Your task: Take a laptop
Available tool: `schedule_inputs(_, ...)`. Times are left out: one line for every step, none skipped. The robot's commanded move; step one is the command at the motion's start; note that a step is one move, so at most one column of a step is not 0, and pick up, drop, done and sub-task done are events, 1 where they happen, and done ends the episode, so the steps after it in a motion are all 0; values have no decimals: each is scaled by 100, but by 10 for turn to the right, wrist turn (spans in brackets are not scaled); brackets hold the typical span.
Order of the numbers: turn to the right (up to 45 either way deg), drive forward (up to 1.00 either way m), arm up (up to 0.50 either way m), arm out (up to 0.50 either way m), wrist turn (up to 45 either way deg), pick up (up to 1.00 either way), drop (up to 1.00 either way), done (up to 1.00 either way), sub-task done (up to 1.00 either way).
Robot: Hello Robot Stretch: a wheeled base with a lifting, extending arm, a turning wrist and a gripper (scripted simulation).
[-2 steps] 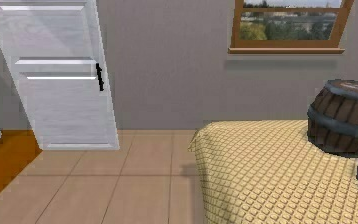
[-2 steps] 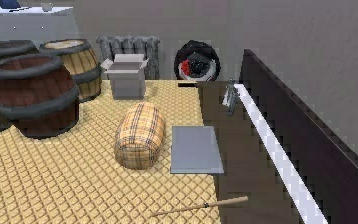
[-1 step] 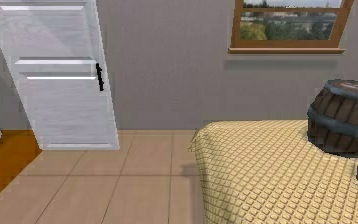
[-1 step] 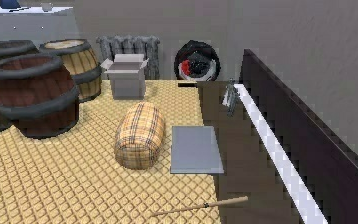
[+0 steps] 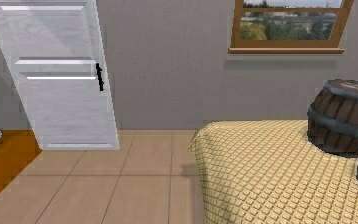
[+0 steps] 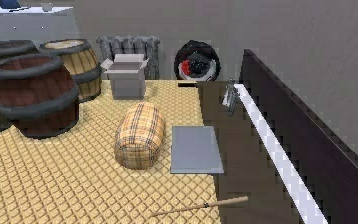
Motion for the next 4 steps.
schedule_inputs(0,0,0,38,0,0,0,0,0)
schedule_inputs(0,0,0,0,450,0,0,0,0)
schedule_inputs(0,0,0,0,450,0,0,0,0)
schedule_inputs(0,0,0,0,450,0,0,0,0)
